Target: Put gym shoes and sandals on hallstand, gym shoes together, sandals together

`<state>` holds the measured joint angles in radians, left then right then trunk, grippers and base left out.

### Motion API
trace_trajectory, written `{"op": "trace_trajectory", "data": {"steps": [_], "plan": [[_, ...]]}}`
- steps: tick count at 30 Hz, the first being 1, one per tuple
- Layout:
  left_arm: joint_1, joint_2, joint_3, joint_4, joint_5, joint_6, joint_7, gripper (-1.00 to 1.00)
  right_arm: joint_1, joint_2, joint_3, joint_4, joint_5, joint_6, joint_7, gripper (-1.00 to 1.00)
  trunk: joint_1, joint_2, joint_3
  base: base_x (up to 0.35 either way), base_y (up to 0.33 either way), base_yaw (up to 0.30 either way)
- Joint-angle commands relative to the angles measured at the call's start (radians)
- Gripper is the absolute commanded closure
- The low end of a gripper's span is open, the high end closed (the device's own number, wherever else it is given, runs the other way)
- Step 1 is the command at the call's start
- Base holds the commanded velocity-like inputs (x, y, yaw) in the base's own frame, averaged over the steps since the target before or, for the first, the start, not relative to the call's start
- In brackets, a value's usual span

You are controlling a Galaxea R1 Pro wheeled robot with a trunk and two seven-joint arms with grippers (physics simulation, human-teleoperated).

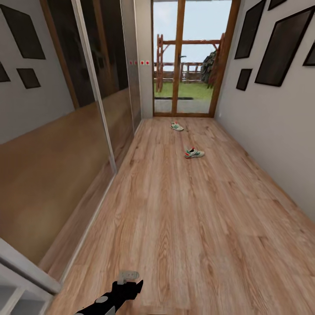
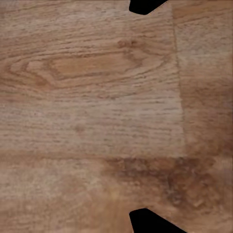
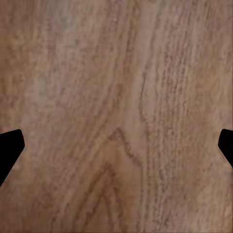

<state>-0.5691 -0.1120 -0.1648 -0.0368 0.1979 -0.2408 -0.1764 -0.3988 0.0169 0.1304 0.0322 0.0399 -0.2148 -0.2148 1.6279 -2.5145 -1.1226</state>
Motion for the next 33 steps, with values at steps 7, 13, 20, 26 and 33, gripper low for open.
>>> {"op": "trace_trajectory", "data": {"steps": [7,13,20,26,33], "plan": [[0.000,0.000,-0.001,0.000,0.000,0.000,0.000,-1.00,0.000,0.002,0.000,0.000,0.000,0.000,0.000,-1.00,0.000,0.000,0.000,0.348,0.081,0.000],[0.000,0.000,0.000,0.000,0.000,0.000,0.000,-1.00,0.000,0.004,0.000,0.000,0.000,0.000,0.000,-1.00,0.000,0.000,0.000,0.348,0.081,0.000],[0.000,0.000,0.000,0.000,0.000,0.000,0.000,-1.00,0.000,0.004,0.000,0.000,-0.001,0.000,0.000,-1.00,0.000,0.000,0.000,0.348,0.081,0.000],[0.000,0.000,0.000,0.000,0.000,0.000,0.000,-1.00,0.000,0.005,0.000,0.000,-0.001,0.000,0.000,-1.00,0.000,0.000,0.000,0.348,0.081,0.000],[0.000,0.000,0.000,0.000,0.000,0.000,0.000,-1.00,0.000,0.005,0.000,0.000,-0.001,0.000,0.000,-1.00,0.000,0.000,0.000,0.348,0.081,0.000]]}}
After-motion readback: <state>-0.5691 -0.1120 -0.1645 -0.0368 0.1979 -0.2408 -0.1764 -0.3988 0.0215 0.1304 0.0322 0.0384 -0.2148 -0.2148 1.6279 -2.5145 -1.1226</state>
